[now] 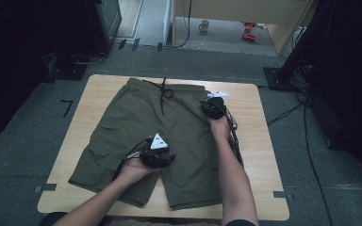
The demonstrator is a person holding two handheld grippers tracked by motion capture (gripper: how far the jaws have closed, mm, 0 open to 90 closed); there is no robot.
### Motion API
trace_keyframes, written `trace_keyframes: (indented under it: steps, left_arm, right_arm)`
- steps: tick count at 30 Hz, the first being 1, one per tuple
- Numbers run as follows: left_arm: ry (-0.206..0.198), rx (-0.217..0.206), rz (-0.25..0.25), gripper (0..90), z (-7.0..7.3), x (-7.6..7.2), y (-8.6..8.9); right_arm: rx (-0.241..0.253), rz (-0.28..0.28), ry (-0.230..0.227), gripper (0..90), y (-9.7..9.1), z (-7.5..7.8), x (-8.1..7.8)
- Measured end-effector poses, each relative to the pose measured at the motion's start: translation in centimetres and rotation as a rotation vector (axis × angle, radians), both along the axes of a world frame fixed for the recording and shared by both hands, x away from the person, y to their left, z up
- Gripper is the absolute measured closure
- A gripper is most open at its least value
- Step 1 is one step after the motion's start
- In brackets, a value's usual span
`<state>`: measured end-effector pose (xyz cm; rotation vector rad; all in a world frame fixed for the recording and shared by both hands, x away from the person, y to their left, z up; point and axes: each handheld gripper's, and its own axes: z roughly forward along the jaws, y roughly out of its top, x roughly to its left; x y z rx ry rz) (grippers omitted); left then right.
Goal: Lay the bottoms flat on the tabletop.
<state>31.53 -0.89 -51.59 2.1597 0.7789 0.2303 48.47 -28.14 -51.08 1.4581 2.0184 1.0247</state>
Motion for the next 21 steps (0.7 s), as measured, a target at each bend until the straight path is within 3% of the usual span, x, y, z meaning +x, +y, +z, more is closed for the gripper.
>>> trace_keyframes:
  steps: [2,4,7,12,14,15,21]
  left_arm:
    - [-0.031,0.008,0.011,58.8,-0.2,-0.4,0.0]
    - [-0.052,0.02,0.015,60.6,-0.2,-0.8,0.0]
    - [-0.038,0.018,0.015,61.2,-0.2,-1.3,0.1]
    - [-0.048,0.021,0.014,61.3,-0.2,-1.7,0.3]
    - [-0.048,0.02,0.021,61.3,-0.2,-1.8,0.3]
    - [-0.049,0.016,0.023,61.3,-0.2,-1.8,0.3]
    - [-0.039,0.004,0.028,60.7,-0.3,-1.9,0.4]
  right_arm:
    - [-0.014,-0.016,0.028,78.3,-0.2,-0.5,0.6]
    - [-0.006,-0.031,0.024,72.9,-0.6,-0.9,1.1]
    - [-0.007,-0.071,0.034,71.3,-1.2,-0.8,2.0]
    - [-0.011,-0.113,0.043,69.8,-1.8,-0.7,2.9]
    - [-0.023,-0.144,0.051,76.6,-2.0,-0.6,3.2]
    - [-0.045,-0.148,0.051,75.0,-2.2,-0.6,3.4]
    - [-0.05,-0.185,0.049,69.9,-2.9,-0.6,4.0]
